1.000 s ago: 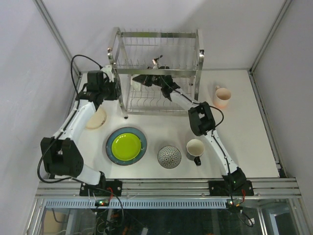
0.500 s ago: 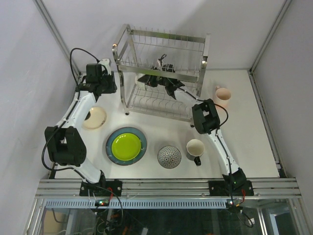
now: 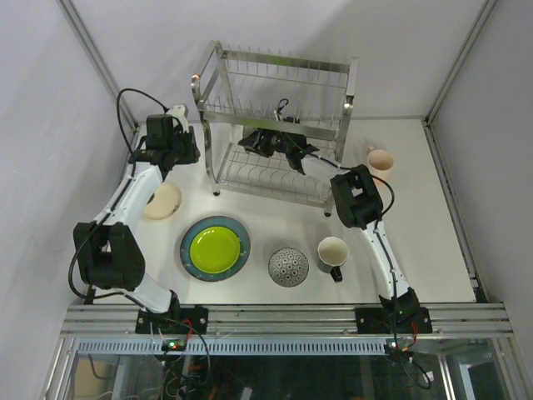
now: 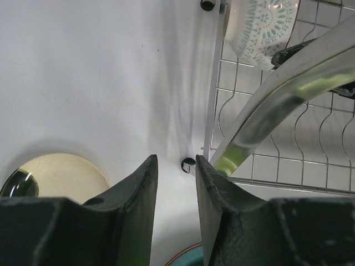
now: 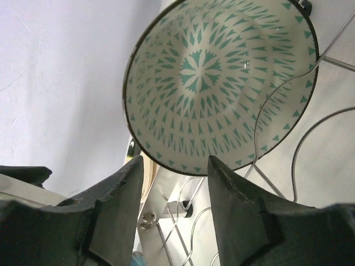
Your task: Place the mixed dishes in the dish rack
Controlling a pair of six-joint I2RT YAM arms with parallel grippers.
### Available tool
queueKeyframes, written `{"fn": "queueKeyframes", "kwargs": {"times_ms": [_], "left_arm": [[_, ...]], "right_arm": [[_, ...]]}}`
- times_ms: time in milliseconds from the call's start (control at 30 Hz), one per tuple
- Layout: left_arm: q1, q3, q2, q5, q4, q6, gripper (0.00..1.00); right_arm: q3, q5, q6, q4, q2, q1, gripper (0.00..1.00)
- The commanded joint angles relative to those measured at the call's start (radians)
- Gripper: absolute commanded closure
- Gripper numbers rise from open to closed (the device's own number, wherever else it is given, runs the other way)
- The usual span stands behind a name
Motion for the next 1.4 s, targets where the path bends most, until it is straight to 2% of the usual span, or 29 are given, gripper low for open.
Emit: {"fn": "queueKeyframes", "kwargs": {"times_ms": [0,400,767,933,1067,1233,1367], "left_arm": [[-0.003,-0.015,-0.064,0.011,0.041,-0.016,0.62],[-0.004,-0.025,-0.095,-0.010,0.018,0.000,0.62],[-0.004,-0.201,-0.251,-0.060,0.006,-0.070,0.60],[-0.004,-0.259,-0.334,-0.085,-0.020,-0.110,0.59],[0.002,-0.237,-0.365,-0.088,-0.073,-0.131,0.57],[0.004,-0.200,-0.392,-0.076,-0.110,-0.148,0.56],[0.005,-0.185,-0.409,-0.074,-0.132,-0.146,0.56]], "right_arm": [[-0.058,0.022,0.023,0.111,-0.111,-0.007,0.51],[-0.128,-0.027,0.075,0.255,-0.160,0.003,0.51],[-0.186,-0.137,0.149,0.294,-0.218,0.038,0.53],[-0.330,-0.156,0.148,0.327,-0.314,0.079,0.53],[-0.465,-0.160,0.165,0.379,-0.395,0.110,0.53],[-0.667,-0.158,0.234,0.481,-0.490,0.152,0.53],[-0.779,-0.160,0.330,0.625,-0.534,0.199,0.55]]}}
